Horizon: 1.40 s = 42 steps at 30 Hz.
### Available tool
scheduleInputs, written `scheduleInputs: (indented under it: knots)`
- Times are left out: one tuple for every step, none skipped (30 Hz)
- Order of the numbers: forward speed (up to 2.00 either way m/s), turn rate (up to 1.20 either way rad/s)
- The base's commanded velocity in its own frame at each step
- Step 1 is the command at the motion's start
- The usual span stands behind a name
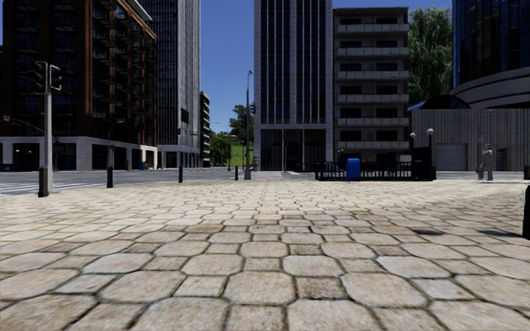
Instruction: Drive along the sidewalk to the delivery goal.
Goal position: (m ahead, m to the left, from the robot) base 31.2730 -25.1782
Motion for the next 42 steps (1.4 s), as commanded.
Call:
scheduleInputs:
  knots:
    - [2.00, 0.00]
    - [2.00, 0.00]
    - [2.00, 0.00]
    - [2.00, 0.00]
    - [2.00, 0.00]
    - [2.00, 0.00]
    - [2.00, 0.00]
    - [2.00, 0.00]
    - [2.00, 0.00]
    - [2.00, 0.00]
    - [2.00, 0.00]
    - [2.00, 0.00]
    - [2.00, 0.00]
    - [2.00, 0.00]
    - [2.00, 0.00]
    - [2.00, 0.00]
    - [2.00, 0.00]
    - [2.00, 0.00]
    - [2.00, 0.00]
    - [2.00, 0.00]
    - [2.00, 0.00]
    - [2.00, 0.00]
    - [2.00, 0.00]
    - [2.00, 0.00]
    - [2.00, 0.00]
    - [2.00, 0.00]
    - [2.00, 0.00]
    - [2.00, 0.00]
    - [2.00, 0.00]
    - [2.00, 0.00]
    - [2.00, 0.00]
    - [2.00, 0.00]
    - [2.00, 0.00]
    - [2.00, 0.00]
    - [2.00, 0.00]
    - [2.00, 0.00]
    - [2.00, 0.00]
    - [2.00, 0.00]
    - [2.00, 0.00]
    - [2.00, 0.00]
    - [2.00, 0.00]
    - [2.00, 0.00]
